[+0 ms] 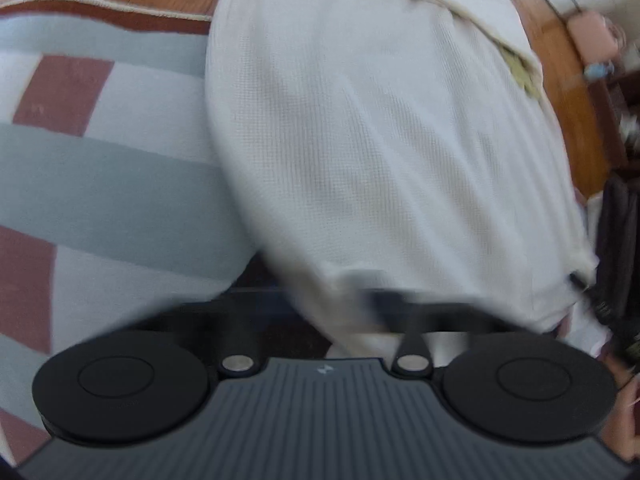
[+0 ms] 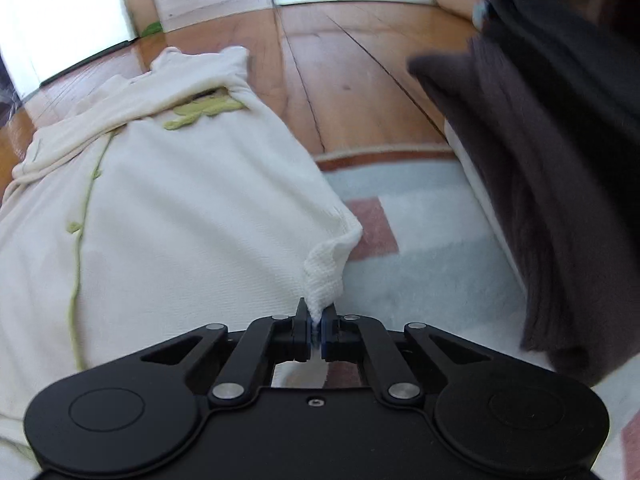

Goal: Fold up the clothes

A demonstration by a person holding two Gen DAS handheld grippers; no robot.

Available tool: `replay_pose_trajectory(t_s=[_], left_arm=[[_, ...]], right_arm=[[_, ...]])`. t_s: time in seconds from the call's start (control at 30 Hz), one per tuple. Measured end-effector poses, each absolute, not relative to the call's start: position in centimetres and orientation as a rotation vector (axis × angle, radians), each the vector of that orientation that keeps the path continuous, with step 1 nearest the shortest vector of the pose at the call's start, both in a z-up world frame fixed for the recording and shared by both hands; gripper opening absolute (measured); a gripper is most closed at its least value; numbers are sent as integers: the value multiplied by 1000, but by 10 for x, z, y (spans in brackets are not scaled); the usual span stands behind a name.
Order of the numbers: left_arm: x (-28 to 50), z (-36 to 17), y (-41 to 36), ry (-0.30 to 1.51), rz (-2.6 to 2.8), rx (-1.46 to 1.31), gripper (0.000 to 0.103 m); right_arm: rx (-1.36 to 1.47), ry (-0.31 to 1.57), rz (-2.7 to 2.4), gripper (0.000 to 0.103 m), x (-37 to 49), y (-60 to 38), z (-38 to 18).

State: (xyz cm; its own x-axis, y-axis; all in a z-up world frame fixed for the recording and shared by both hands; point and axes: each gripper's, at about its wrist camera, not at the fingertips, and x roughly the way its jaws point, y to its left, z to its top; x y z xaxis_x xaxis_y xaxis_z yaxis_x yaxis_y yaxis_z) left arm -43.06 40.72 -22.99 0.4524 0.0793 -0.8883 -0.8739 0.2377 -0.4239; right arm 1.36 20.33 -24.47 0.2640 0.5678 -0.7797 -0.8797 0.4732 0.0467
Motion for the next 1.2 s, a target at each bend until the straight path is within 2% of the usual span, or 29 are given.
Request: replay_pose_trajectory(t_s=[0.2, 0.3, 0.47, 0.63, 0.87, 1.0, 1.2], left_arm=[[-435, -181, 387, 663, 823, -951, 5], [-446, -171, 393, 630, 844, -891, 5], [-461, -166, 413, 552, 832, -944, 5], [-444, -126, 430, 511, 852, -794, 5], [-429, -84, 496, 440, 902, -663, 5], [-416, -89, 535, 410, 928, -655, 5], [-402, -129, 587, 327, 966, -753, 5]], right_arm=[[-490, 722, 1089, 4, 10, 220, -204], [-520, 701, 1125, 4, 15, 240, -182], [-503, 723, 1223, 4, 39, 290, -139], [-547, 714, 1289, 4, 48, 336, -102], [-602, 748, 1257, 4, 72, 409, -41], [-534, 785, 1228, 4, 92, 447, -33], [-477, 785, 1274, 4, 114, 478, -66]])
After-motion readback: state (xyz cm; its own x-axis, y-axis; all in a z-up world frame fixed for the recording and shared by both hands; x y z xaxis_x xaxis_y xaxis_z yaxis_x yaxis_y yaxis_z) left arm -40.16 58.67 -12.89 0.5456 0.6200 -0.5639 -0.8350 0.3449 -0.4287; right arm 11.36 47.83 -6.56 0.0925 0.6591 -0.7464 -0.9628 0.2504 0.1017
